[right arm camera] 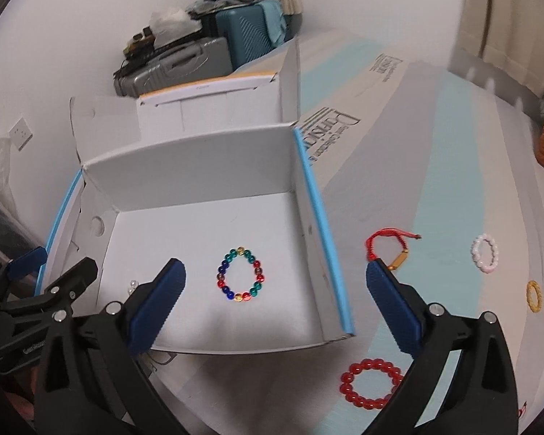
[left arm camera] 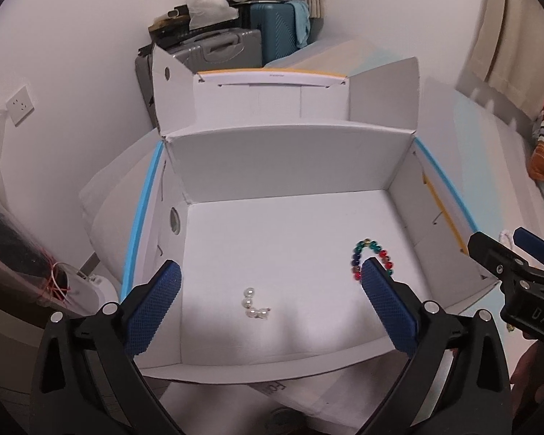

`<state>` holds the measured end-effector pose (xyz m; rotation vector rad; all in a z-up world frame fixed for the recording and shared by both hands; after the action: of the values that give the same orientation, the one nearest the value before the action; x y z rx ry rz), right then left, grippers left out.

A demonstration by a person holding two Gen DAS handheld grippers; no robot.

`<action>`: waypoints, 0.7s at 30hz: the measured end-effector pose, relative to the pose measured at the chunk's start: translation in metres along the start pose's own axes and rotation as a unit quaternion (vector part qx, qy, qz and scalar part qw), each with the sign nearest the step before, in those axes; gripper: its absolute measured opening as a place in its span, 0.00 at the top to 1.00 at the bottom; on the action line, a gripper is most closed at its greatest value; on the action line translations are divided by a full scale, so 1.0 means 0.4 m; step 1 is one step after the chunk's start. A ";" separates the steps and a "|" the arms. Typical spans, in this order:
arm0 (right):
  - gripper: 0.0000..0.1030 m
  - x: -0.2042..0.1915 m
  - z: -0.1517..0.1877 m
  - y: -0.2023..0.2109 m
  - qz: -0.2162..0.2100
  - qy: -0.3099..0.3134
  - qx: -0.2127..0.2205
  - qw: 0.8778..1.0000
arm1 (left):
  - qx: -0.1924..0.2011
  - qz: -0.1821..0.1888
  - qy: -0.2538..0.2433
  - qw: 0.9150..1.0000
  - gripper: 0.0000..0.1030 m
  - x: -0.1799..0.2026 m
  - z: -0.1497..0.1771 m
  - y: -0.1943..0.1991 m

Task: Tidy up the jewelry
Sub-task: 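Open the left tool releasing the earring while the right tool releases the bracelet, then withdraw both tools from the box back over the bed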

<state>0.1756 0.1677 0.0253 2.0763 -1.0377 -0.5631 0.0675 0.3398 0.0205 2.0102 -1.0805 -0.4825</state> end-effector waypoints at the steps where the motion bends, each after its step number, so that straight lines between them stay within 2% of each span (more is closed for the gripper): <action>1: 0.07 0.005 0.001 0.003 0.001 -0.002 0.001 1.000 | 0.001 0.002 -0.001 1.000 0.05 0.006 0.000 0.005; 21: 0.07 0.154 0.062 0.103 0.030 -0.035 0.030 0.999 | 0.027 0.033 -0.050 0.998 0.06 0.177 0.035 0.071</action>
<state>0.1749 0.0905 0.0380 2.0830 -1.1652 -0.5838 0.0836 0.2656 0.0366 2.0087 -1.2287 -0.5287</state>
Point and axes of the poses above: each gripper's, at about its wrist camera, not at the fingertips, and y roughly against the way its jaws point, x to its right, z to its underside, the point moved 8 cm from there along -y, roughly the way its jaws point, and after that the axes turned 3 degrees about y, right-handed, at the moved point
